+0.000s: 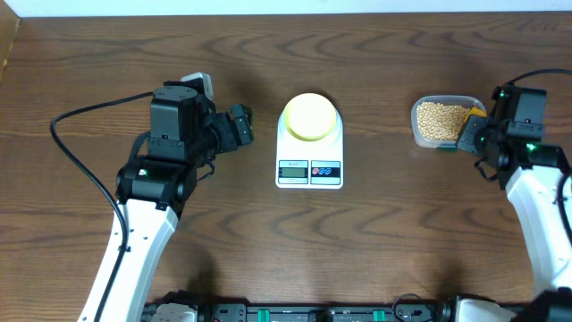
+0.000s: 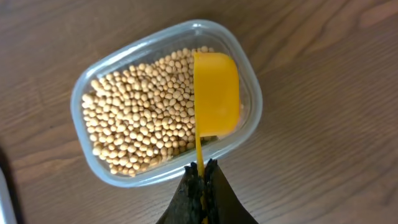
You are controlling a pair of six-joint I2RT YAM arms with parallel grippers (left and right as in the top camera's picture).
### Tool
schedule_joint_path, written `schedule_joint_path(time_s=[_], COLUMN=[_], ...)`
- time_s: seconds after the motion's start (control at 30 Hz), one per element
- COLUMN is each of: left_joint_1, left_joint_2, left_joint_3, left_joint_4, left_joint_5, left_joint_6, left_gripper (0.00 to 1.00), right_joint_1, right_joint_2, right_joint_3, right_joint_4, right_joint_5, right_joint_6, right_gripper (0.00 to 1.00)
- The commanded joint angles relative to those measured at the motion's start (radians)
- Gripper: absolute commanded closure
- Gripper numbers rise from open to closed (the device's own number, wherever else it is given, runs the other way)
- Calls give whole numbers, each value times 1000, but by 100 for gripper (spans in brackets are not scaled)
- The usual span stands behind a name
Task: Scoop item into bowl and weigh 50g on scale
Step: 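Dip the scoop into the soybeans and scoop beans with the right gripper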
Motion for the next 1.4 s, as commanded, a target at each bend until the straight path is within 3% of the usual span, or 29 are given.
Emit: schedule_joint_path(time_s=[0.0, 0.4, 0.97, 1.37], left_joint_1=[-2, -2, -2, -2], left_joint_2=[-4, -4, -4, -4], left_joint_3=[10, 10, 10, 10], left_joint_4=[0, 0, 0, 0], left_joint_5=[-13, -13, -13, -13], left_joint_6=[16, 16, 16, 16], left_gripper=[6, 6, 6, 6], right_joint_1=[-1, -1, -6, -108], right_joint_2=[51, 143, 144, 144], right_joint_3=[-7, -7, -7, -8], right_joint_4=[26, 85, 55, 23], right_joint_5=[-11, -208, -394, -627], right_joint_6=[-20, -70, -48, -34], right_gripper=[99, 99, 99, 99])
